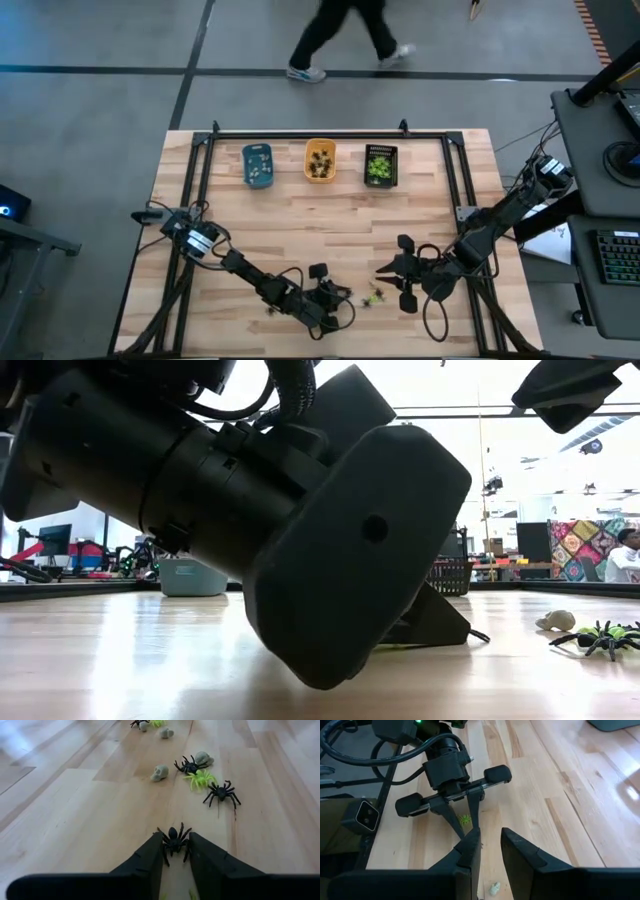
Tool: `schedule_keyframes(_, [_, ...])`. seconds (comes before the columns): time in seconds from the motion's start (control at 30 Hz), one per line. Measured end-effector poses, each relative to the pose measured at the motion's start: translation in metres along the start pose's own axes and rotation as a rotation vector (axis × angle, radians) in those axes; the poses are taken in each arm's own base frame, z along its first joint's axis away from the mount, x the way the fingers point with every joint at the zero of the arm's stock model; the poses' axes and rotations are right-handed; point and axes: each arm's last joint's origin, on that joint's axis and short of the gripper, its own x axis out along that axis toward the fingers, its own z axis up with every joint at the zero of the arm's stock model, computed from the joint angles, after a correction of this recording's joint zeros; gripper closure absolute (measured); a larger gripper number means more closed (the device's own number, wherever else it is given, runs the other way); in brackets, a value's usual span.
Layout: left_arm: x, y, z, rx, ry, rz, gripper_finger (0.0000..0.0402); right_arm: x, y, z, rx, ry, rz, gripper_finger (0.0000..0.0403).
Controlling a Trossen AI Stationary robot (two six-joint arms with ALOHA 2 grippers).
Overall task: Sort Halloween decoration
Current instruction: Put the black spider toy into the orange bin
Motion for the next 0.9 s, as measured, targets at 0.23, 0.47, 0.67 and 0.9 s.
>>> schedule_keyframes(0.23, [-0.002,0.001,0.003,0.015,-0.003,0.021,0.0327,0.000,0.000,0.000,0.000,0.000,0.000,0.0335])
schedule_keyframes(0.47, [-0.008,0.001,0.016,0.033,-0.036,0.037,0.0327,0.000,0.000,0.000,0.000,0.000,0.000,0.0335])
schedule_keyframes(0.67, [-0.015,0.004,0.026,0.066,-0.018,0.045,0.0327,0.000,0.000,0.000,0.001,-0.001,0.001,0.0335])
schedule_keyframes(0.9, [-0.037,0.020,0.044,0.127,0.017,0.130,0.0327,0.000,0.001,0.001,0.008,-0.011,0.007,0.0335])
